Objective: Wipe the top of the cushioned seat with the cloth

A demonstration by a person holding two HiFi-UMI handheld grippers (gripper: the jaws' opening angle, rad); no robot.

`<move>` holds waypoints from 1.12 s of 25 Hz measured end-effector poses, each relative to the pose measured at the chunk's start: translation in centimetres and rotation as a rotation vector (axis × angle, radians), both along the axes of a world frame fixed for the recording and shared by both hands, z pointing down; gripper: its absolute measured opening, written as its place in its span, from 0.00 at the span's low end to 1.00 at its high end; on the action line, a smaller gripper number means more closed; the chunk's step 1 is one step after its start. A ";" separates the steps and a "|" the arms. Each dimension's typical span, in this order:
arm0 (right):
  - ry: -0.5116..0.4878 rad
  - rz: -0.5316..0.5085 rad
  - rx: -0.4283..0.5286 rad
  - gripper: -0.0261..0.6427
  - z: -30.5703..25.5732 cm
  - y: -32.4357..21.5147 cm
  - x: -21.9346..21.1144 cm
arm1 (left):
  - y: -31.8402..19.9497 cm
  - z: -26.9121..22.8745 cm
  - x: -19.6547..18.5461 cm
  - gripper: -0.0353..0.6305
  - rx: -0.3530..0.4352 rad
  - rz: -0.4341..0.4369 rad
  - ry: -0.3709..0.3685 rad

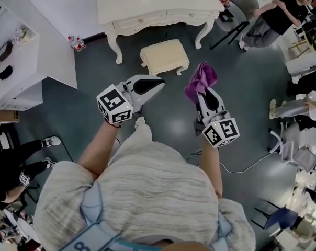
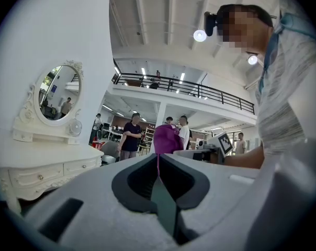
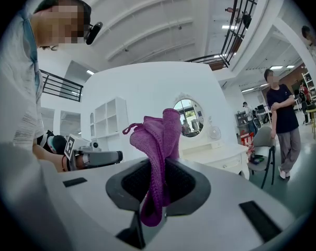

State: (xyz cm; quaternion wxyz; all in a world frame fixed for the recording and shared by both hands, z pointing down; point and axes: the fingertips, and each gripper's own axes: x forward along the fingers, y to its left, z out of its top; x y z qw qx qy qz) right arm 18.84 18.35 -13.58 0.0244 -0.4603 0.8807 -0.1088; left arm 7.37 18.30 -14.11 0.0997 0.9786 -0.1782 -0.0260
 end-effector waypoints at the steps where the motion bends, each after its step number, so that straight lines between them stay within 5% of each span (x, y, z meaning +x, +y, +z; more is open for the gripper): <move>1: 0.001 0.006 0.000 0.12 -0.1 -1.2 -0.4 | -1.1 -0.1 -0.7 0.08 0.000 -0.001 0.001; 14: -0.004 0.057 0.005 0.12 0.8 -11.3 -4.2 | -10.5 1.2 -5.7 0.08 -0.015 -0.002 0.002; 28: -0.018 -0.049 -0.041 0.12 2.4 -18.9 0.2 | -16.3 2.7 -1.5 0.08 -0.065 -0.111 0.003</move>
